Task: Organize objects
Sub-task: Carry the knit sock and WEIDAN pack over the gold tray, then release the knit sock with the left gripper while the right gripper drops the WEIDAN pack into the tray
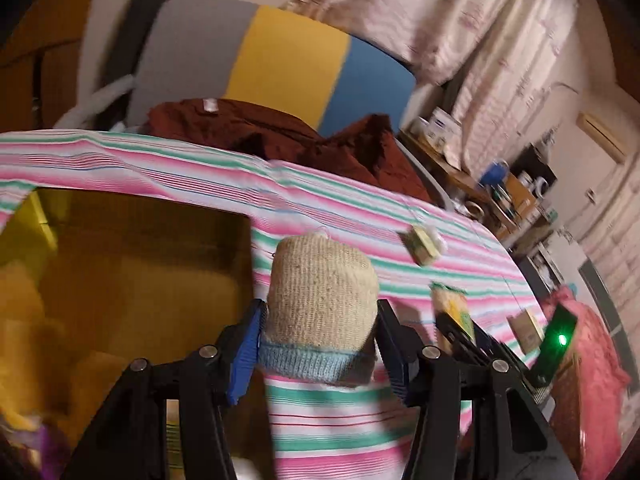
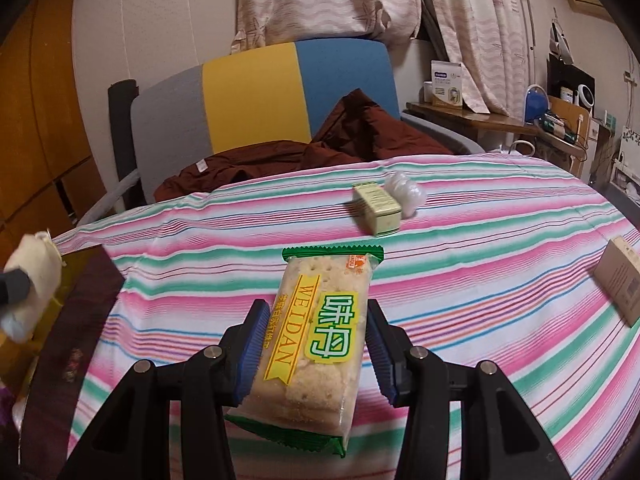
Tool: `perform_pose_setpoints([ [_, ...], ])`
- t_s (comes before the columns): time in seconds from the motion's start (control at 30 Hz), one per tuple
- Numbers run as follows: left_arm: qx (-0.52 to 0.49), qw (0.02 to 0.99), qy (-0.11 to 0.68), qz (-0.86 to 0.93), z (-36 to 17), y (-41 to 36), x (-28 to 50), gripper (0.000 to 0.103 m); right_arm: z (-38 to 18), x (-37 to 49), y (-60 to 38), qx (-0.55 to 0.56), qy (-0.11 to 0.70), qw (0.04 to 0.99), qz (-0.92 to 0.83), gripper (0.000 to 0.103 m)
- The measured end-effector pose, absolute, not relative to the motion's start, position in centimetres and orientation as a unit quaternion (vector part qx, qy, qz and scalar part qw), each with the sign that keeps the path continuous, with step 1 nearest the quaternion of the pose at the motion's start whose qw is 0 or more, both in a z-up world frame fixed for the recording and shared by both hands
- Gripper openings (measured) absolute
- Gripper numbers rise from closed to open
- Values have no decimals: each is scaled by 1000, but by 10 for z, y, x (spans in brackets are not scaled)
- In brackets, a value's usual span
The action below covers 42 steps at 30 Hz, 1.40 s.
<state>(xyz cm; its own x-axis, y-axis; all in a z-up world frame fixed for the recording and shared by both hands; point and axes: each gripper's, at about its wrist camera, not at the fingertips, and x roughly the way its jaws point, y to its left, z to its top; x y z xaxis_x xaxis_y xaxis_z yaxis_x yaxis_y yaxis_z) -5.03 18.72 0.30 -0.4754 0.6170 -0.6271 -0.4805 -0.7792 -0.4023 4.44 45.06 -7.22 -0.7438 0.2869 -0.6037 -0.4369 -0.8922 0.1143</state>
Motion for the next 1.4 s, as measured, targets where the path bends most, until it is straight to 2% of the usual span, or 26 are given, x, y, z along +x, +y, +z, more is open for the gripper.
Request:
perform_pose_setpoints([
  [0.43,-435,197,-118,871,-26,90,-105,53,-79,51,422,-313,126,182,924,48],
  [0.63,-438,174,-98,877,-31,79,-109,53,-84,56,414,-319,141,176,921,48],
  [0.73,-439,177,-114,874,-34,71,-108,54,-84,59,409,-319,151,171,920,48],
  [0.83,-430,183,-131,874,-32,65,-100,61,-79,59,403,-317,160,161,921,48],
  [0.9,-425,186,-136,876,-31,63,-94,74,-75,57,398,-318,165,150,922,48],
  [1.1,-393,197,-131,889,-18,63,-68,96,-48,49,370,-299,168,104,933,48],
  [1.4,-348,184,-101,914,-9,42,-30,102,-18,26,307,-298,147,25,943,48],
])
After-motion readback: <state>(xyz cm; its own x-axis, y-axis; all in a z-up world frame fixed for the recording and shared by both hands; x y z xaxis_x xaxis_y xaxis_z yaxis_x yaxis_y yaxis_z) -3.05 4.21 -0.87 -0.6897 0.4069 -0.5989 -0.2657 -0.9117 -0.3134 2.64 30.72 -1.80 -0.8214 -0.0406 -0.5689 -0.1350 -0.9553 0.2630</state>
